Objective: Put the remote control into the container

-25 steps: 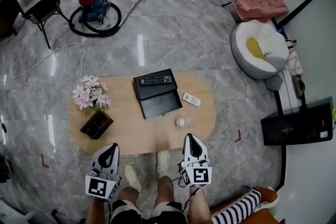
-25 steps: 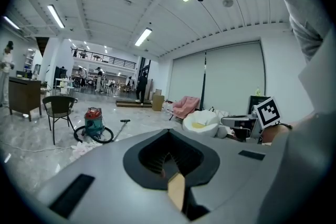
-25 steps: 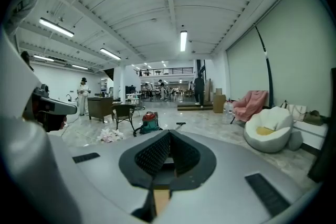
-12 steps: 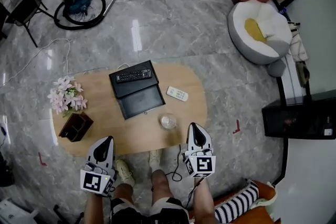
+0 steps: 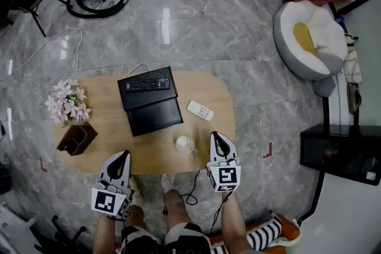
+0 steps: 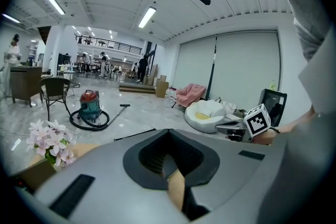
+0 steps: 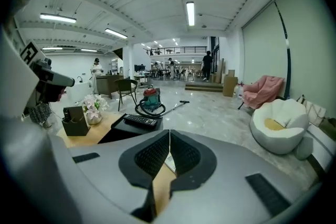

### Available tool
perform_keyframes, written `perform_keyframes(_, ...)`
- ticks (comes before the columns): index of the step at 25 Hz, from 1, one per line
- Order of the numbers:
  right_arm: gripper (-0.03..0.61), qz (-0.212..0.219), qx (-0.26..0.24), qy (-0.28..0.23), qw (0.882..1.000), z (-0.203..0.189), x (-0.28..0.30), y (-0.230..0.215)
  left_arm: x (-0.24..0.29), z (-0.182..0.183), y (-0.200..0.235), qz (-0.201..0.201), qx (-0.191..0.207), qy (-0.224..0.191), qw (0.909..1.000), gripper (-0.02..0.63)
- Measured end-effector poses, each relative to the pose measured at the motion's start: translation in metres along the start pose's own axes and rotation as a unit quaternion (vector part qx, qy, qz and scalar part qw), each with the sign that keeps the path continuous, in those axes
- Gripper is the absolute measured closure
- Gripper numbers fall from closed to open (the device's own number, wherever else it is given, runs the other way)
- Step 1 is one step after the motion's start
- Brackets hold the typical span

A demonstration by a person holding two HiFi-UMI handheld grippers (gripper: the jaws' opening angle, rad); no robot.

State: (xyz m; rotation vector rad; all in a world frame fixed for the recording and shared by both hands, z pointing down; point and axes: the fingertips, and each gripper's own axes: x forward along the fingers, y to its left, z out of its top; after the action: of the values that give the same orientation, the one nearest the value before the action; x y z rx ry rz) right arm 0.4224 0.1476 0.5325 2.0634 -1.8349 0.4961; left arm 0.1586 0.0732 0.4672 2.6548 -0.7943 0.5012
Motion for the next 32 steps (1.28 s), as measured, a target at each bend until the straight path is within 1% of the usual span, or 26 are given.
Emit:
perform_keyframes(4, 0.568, 0.017, -0.024, 0.026, 0.999, -0.012, 0.030, -0.009, 0.017, -0.002, 0.004, 0.010, -0.004, 0.010, 0.9999, 0.606)
perform_keyframes(7, 0.568, 0.047, -0.043, 0.050, 0.997, -0.025, 0.050, -0.009, 0.025, -0.001, 0.005, 0.017, -0.006, 0.014, 0.9997, 0.606)
perform_keyframes(10, 0.566, 0.079, -0.068, 0.077, 0.992, -0.039, 0.068, -0.005, 0.032, -0.004, 0.012, 0.027, -0.009, 0.020, 0.9994, 0.606)
perform_keyframes(14, 0.564, 0.113, -0.103, 0.112, 0.982, -0.058, 0.093, -0.002, 0.037, -0.011, 0.022, 0.045, -0.016, 0.028, 0.9984, 0.606)
perform_keyframes(15, 0.553, 0.122, -0.108, 0.120, 0.979, -0.064, 0.100, -0.001, 0.039, -0.013, 0.024, 0.048, -0.018, 0.030, 0.9982, 0.606)
perform_keyframes(17, 0.507, 0.140, -0.117, 0.136, 0.974, -0.075, 0.112, 0.000, 0.042, -0.017, 0.027, 0.053, -0.023, 0.032, 0.9978, 0.606)
perform_keyframes(20, 0.465, 0.157, -0.138, 0.157, 0.965, -0.086, 0.126, -0.002, 0.046, -0.020, 0.030, 0.059, -0.028, 0.034, 0.9973, 0.606)
perform_keyframes(27, 0.393, 0.186, -0.172, 0.208, 0.945, -0.121, 0.151, -0.003, 0.051, -0.029, 0.039, 0.072, -0.038, 0.042, 0.9958, 0.606)
perform_keyframes(32, 0.363, 0.200, -0.191, 0.236, 0.932, -0.141, 0.165, 0.000, 0.050, -0.036, 0.048, 0.087, -0.046, 0.045, 0.9941, 0.606)
